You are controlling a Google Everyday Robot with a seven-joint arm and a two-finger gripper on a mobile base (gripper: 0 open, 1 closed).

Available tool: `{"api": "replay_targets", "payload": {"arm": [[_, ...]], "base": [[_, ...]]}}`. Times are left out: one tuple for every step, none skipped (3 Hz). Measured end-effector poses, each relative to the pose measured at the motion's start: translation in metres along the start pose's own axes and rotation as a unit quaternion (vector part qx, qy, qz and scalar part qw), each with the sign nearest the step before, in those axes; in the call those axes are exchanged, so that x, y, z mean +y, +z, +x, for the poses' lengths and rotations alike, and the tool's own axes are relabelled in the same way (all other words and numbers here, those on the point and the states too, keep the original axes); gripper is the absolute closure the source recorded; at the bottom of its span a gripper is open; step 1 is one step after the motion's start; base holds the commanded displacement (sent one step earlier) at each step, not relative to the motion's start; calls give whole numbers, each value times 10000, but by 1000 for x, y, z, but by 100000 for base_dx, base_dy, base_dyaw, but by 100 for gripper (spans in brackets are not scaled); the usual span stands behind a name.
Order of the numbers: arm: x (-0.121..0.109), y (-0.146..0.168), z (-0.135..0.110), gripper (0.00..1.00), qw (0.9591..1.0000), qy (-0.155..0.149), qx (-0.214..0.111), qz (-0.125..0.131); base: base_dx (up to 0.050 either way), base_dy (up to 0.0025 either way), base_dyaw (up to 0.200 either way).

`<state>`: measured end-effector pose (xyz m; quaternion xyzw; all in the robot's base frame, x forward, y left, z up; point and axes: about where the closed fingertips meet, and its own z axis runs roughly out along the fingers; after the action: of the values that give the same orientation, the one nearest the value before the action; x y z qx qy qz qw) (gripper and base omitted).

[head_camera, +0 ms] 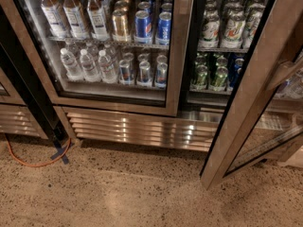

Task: Open right fridge door

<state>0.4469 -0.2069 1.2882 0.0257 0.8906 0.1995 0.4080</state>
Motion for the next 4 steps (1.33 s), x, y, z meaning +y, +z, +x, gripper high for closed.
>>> {"api": "replay_targets", "payload": {"arm": [[-1, -1, 2, 0, 10000, -5, 29, 43], [-2, -1, 2, 0, 10000, -8, 39, 58], [-2, -1, 2, 0, 10000, -8, 39, 58], [-4, 0, -7, 0, 9999, 110, -133, 14]], "base": [[0, 0, 0], [0, 0, 0], [0, 0, 0], [0, 0, 0]]}}
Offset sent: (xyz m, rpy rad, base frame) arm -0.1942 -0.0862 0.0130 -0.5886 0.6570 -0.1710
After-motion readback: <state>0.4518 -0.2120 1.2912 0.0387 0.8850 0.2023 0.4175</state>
